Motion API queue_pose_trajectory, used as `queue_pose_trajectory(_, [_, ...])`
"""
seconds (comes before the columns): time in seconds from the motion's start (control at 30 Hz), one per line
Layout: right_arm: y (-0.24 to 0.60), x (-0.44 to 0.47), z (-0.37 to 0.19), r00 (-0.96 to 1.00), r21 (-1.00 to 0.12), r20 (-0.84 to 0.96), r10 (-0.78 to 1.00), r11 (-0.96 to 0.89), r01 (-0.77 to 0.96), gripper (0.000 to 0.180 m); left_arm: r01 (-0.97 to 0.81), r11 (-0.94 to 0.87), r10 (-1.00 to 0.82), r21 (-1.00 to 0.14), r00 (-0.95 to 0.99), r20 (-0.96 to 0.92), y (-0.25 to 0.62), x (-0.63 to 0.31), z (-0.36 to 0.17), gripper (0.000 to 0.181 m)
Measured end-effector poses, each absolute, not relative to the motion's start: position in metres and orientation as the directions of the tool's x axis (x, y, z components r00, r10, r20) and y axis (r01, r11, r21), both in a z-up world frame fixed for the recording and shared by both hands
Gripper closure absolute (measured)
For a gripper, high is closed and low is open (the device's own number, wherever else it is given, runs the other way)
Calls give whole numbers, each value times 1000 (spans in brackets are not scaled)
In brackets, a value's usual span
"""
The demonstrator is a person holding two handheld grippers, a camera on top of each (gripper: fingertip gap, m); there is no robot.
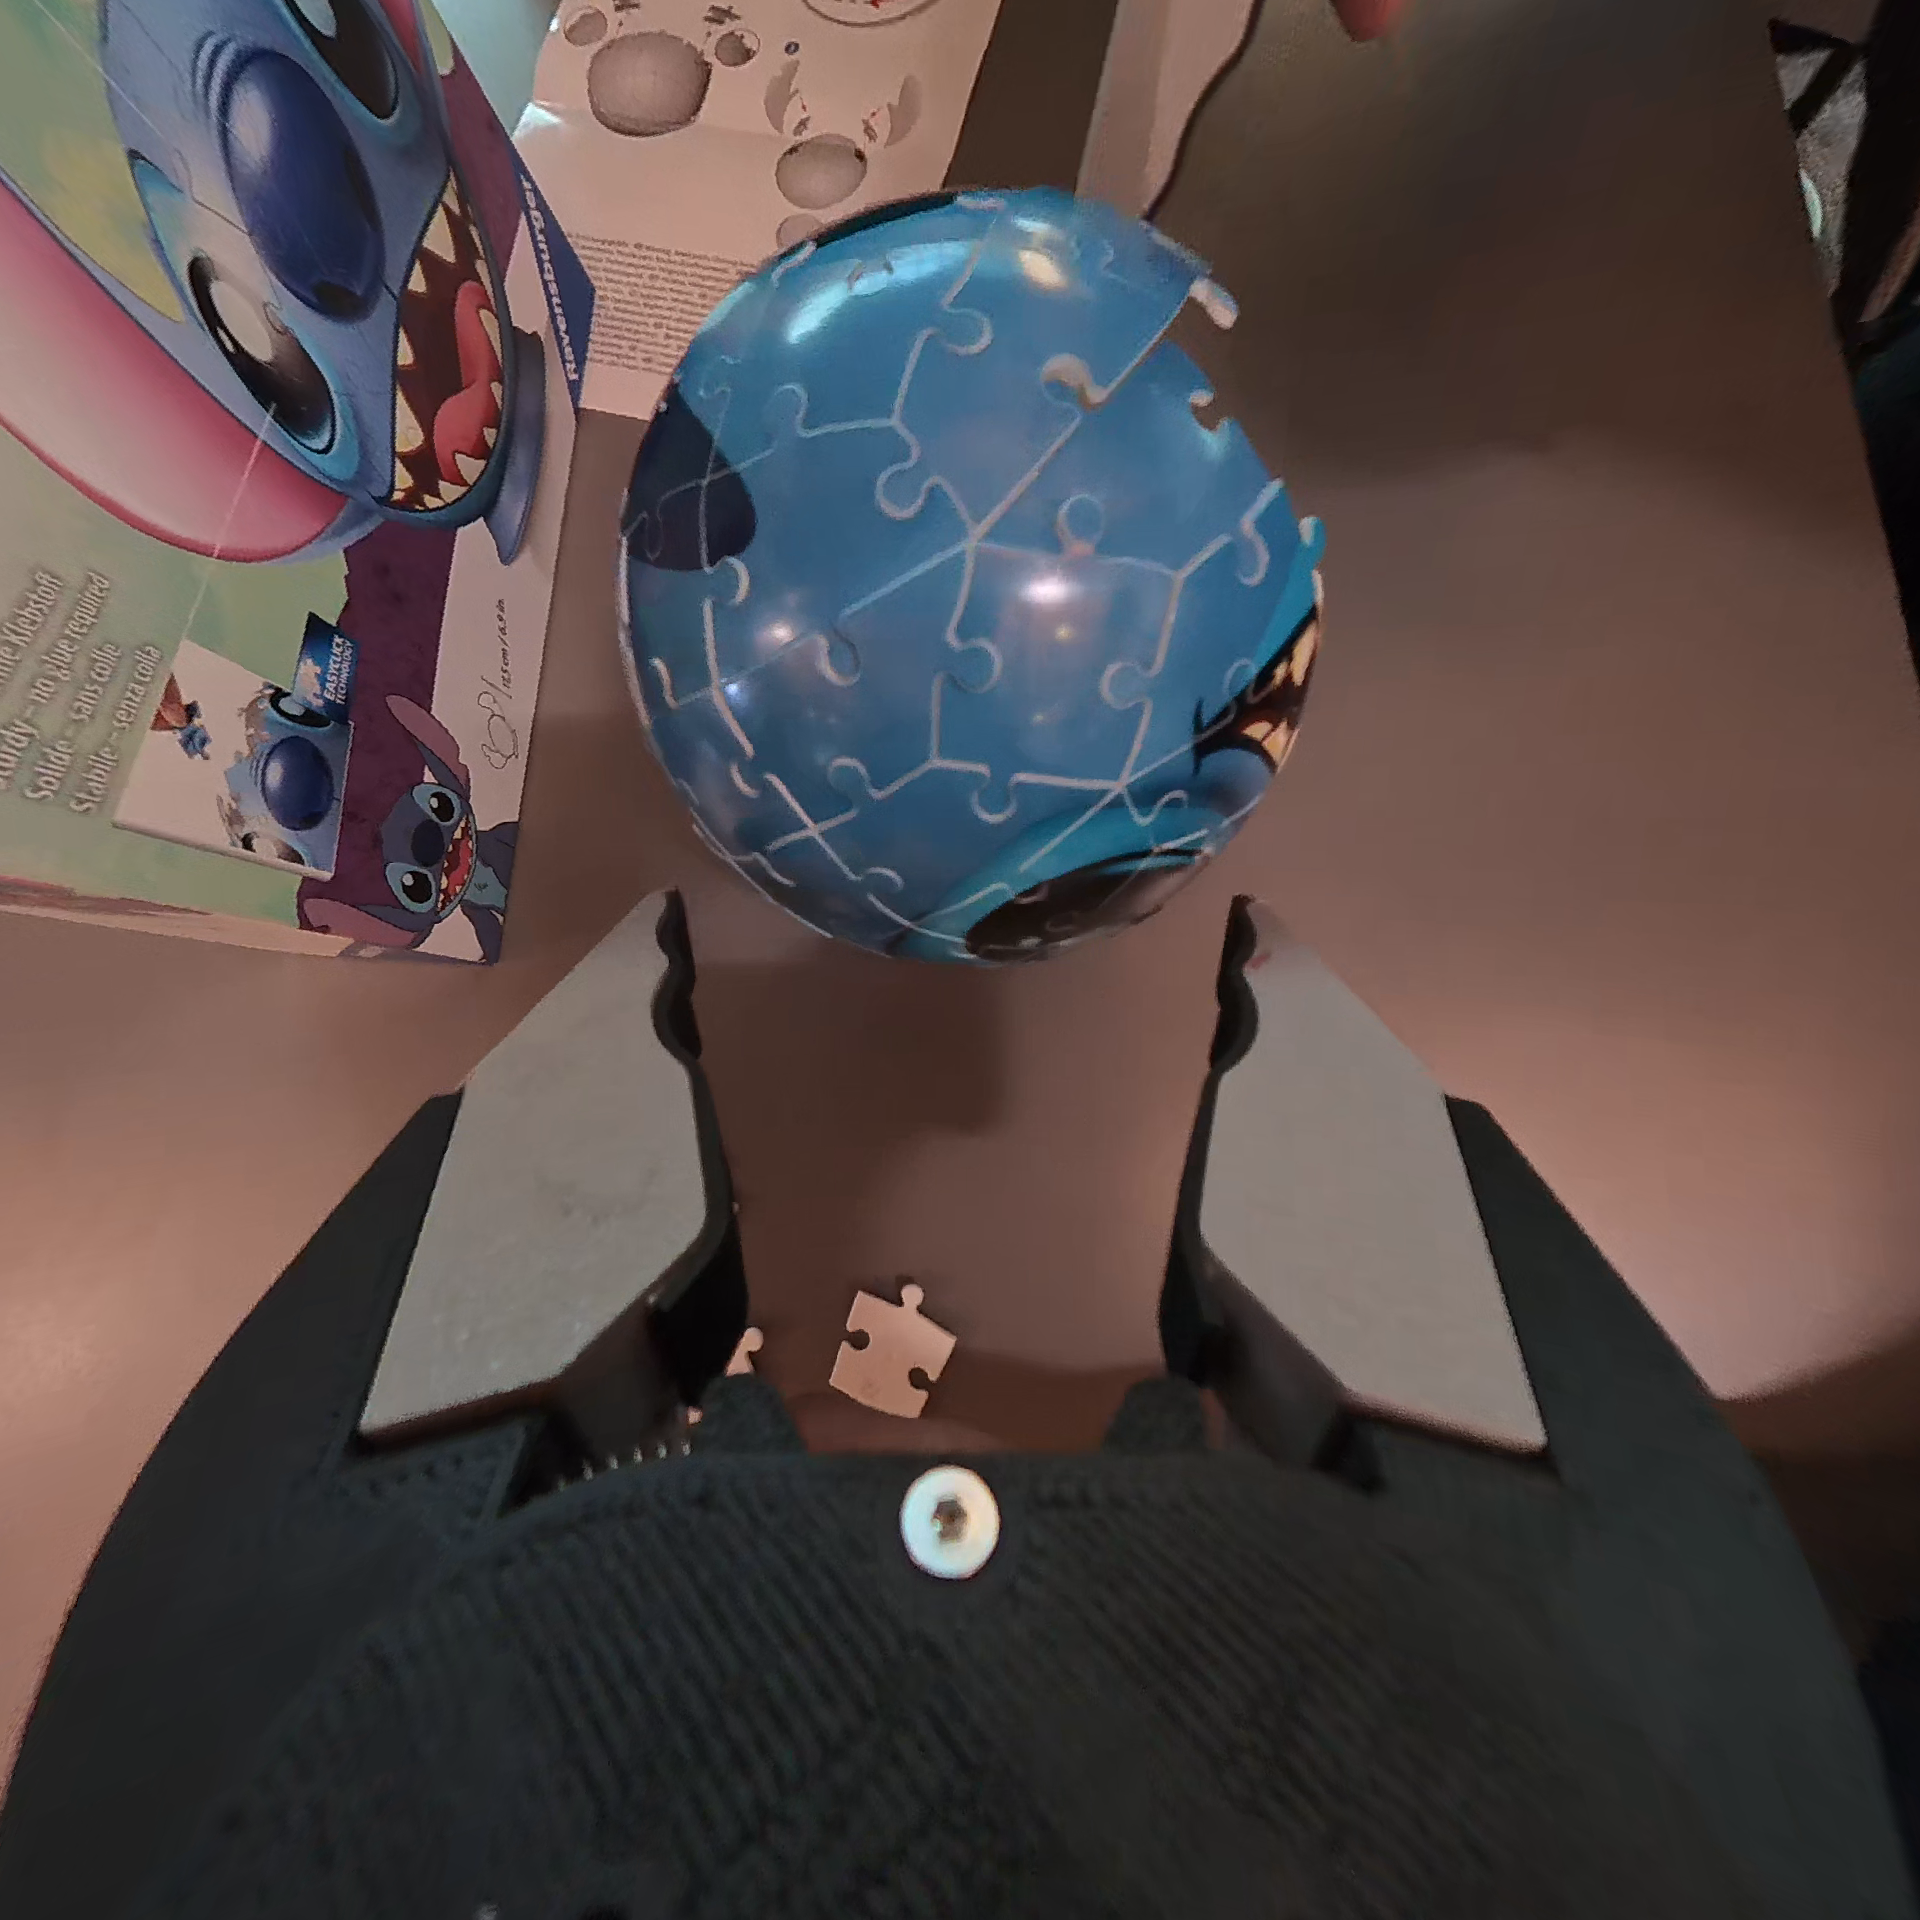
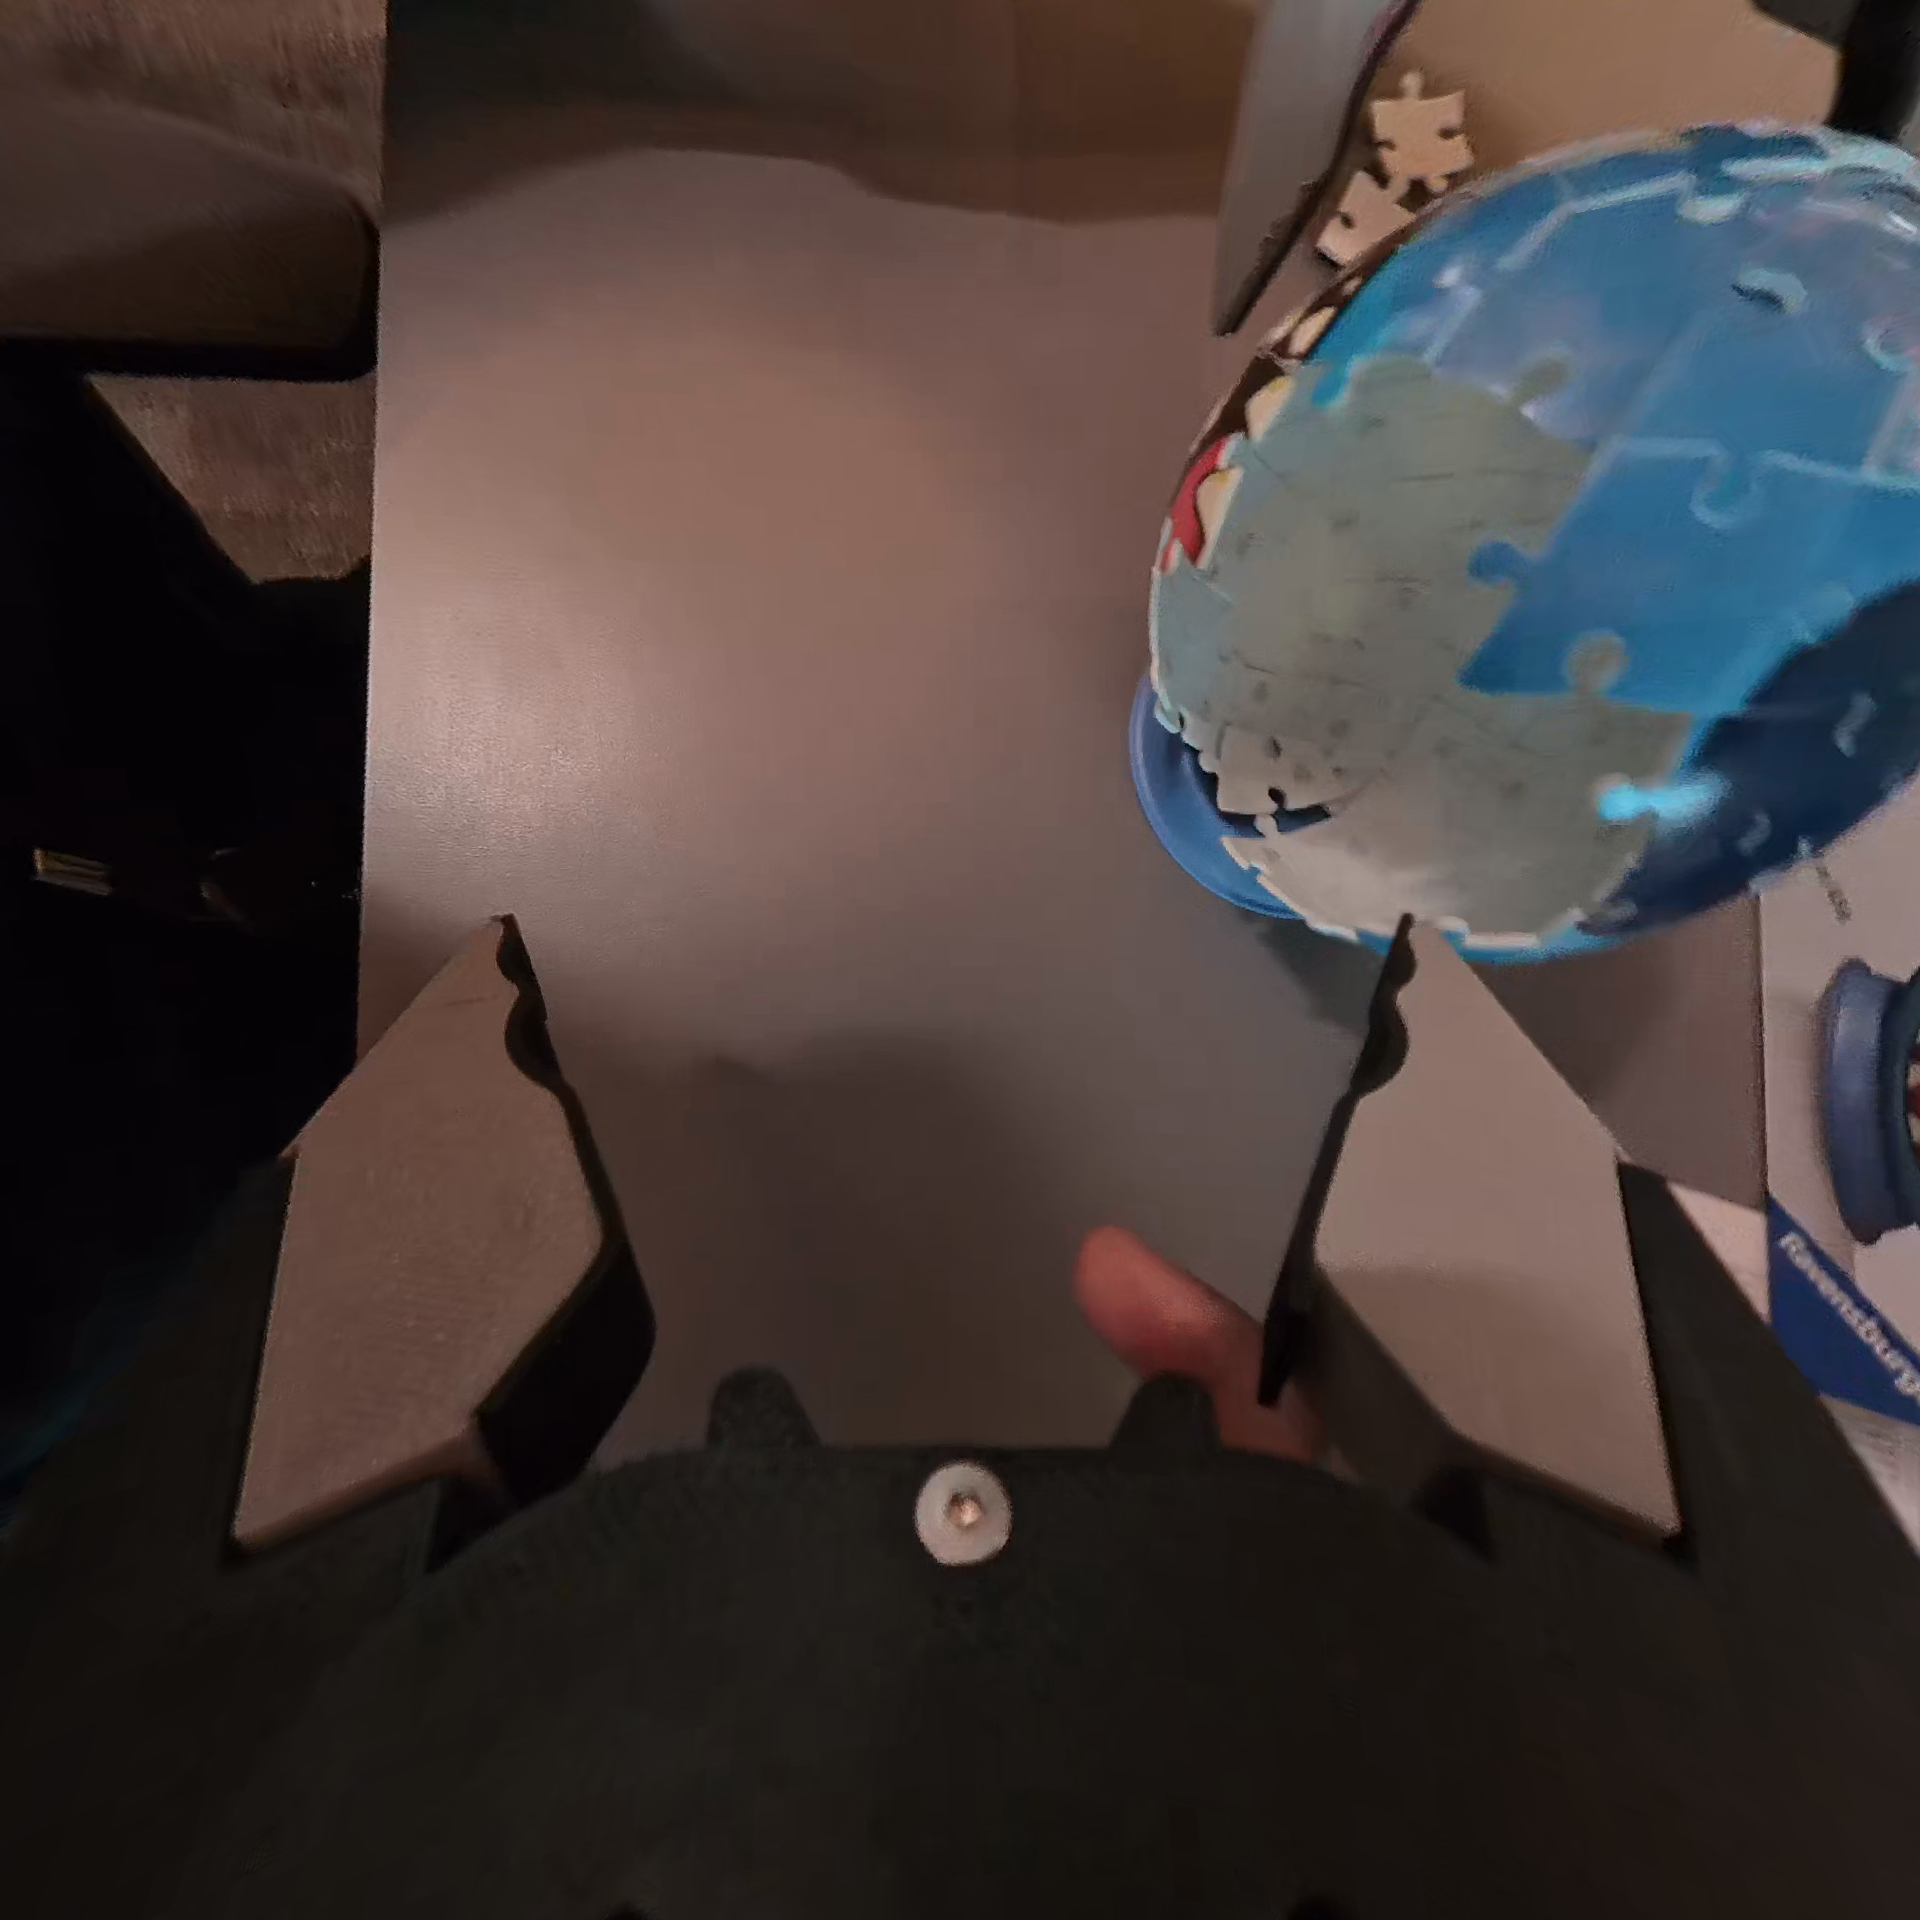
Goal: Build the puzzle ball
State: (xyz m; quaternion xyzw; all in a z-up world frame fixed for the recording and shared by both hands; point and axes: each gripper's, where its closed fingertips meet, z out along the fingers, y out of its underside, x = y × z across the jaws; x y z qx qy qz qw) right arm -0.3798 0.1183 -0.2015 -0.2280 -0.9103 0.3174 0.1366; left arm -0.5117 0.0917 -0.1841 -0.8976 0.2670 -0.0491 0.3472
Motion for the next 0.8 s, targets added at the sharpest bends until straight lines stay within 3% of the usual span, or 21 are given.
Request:
queue_pose_trajectory(0.3, [111, -375, -188, -857, -755, 9, 515, 566, 332, 30, -375, -705, -469, -602, 883, 0, 95, -504, -189, 72])
queue_pose_trajectory(0.6, [89, -400, -245, -835, -609, 72, 545, 687, 396, 25, -446, -723, -492, -528, 869, -60, 98, -505, -198, 76])
queue_pose_trajectory(0.8, [75, -412, -251, -836, -579, 80, 543, 708, 404, 24, -467, -715, -501, -520, 861, -84, 97, -507, -198, 79])
